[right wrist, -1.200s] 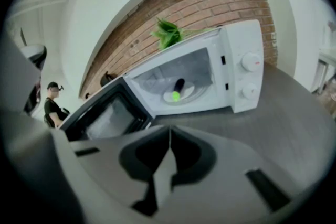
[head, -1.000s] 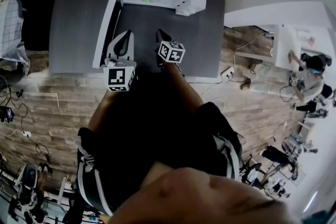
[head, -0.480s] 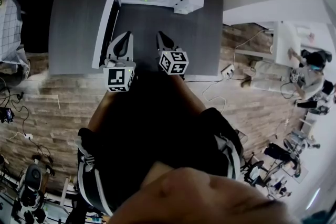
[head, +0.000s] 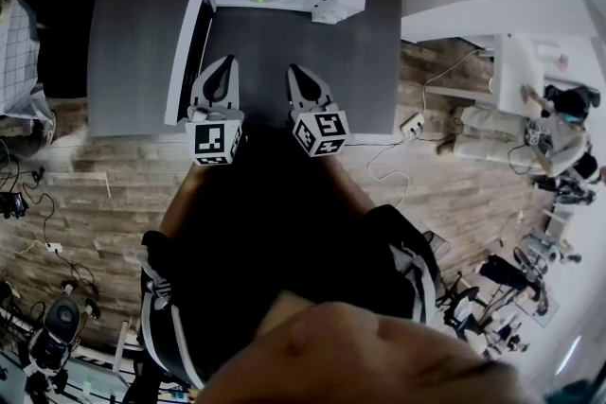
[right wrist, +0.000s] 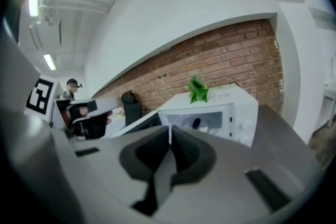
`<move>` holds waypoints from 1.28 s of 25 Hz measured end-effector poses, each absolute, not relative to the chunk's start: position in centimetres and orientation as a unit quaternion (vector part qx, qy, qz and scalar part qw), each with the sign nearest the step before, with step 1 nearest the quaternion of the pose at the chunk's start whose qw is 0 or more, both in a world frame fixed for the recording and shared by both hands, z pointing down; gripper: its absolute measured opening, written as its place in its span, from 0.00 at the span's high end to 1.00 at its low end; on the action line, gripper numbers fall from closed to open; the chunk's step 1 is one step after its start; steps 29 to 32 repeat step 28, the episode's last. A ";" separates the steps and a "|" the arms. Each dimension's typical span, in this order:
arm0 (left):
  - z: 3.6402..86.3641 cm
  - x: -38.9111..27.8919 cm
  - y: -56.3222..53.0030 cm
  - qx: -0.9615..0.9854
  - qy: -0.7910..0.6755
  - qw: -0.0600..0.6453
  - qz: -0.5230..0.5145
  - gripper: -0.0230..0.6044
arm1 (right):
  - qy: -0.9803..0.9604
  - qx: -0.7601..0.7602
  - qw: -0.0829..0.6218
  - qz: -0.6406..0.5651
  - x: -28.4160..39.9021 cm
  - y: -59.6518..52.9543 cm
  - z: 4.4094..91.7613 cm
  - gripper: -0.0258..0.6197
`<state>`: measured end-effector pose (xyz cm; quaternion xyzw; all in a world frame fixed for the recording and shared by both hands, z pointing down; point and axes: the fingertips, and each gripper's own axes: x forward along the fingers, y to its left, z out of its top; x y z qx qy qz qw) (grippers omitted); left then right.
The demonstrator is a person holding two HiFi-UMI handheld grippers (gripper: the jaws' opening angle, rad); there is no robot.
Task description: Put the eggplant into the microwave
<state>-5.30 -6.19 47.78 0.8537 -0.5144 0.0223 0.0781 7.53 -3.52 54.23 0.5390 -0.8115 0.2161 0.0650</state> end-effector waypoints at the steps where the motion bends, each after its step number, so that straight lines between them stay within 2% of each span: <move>1: 47.8 -5.2 -6.2 0.854 -0.514 0.075 0.024 0.91 | -0.811 0.541 0.063 0.213 7.7 -3.5 54.0 0.90; 32: 48.0 -3.8 -6.5 0.860 -0.504 0.078 0.024 0.91 | -0.811 0.546 0.047 0.205 8.7 -3.8 53.7 0.91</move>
